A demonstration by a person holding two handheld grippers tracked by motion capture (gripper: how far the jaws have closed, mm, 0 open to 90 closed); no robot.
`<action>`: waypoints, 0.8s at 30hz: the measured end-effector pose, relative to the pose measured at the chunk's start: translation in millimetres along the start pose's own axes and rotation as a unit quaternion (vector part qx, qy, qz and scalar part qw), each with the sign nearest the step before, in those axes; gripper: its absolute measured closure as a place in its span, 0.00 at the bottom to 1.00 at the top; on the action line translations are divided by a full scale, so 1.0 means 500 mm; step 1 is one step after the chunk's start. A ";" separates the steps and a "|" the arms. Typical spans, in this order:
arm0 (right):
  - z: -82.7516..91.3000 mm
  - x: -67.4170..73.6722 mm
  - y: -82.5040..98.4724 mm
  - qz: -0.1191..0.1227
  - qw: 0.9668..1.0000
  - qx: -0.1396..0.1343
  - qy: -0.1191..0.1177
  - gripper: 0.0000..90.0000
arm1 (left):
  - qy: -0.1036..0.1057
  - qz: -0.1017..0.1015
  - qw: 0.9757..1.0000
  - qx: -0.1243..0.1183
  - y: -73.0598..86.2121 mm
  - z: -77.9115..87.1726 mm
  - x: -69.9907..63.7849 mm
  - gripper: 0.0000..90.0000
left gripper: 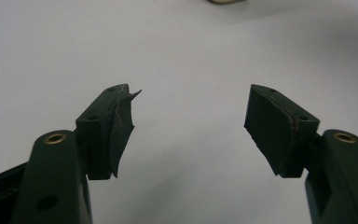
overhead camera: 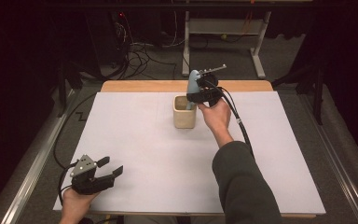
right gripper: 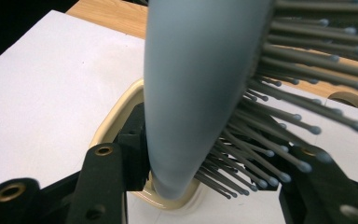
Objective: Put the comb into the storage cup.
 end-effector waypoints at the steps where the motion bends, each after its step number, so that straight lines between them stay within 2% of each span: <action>1: -0.001 0.001 0.000 0.000 1.000 -0.001 -0.001 0.57 | 0.000 -0.001 1.000 0.000 0.000 0.000 0.000 0.36; 15: -0.011 0.006 0.005 0.004 1.000 0.002 -0.004 0.56 | 0.000 -0.001 1.000 -0.001 0.000 0.000 0.000 0.36; 24: -0.005 -0.011 0.013 -0.006 1.000 0.004 -0.009 0.54 | 0.000 0.000 1.000 0.001 0.000 0.000 0.000 0.36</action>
Point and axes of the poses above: each handheld gripper's, and its own axes: z roughly backward along the jaws, y roughly out of its underside, x roughly to its left, the point moved 4 cm from there along -z, roughly forward along the jaws, and after that the axes turned 3 degrees about y, right-handed, at the moved point
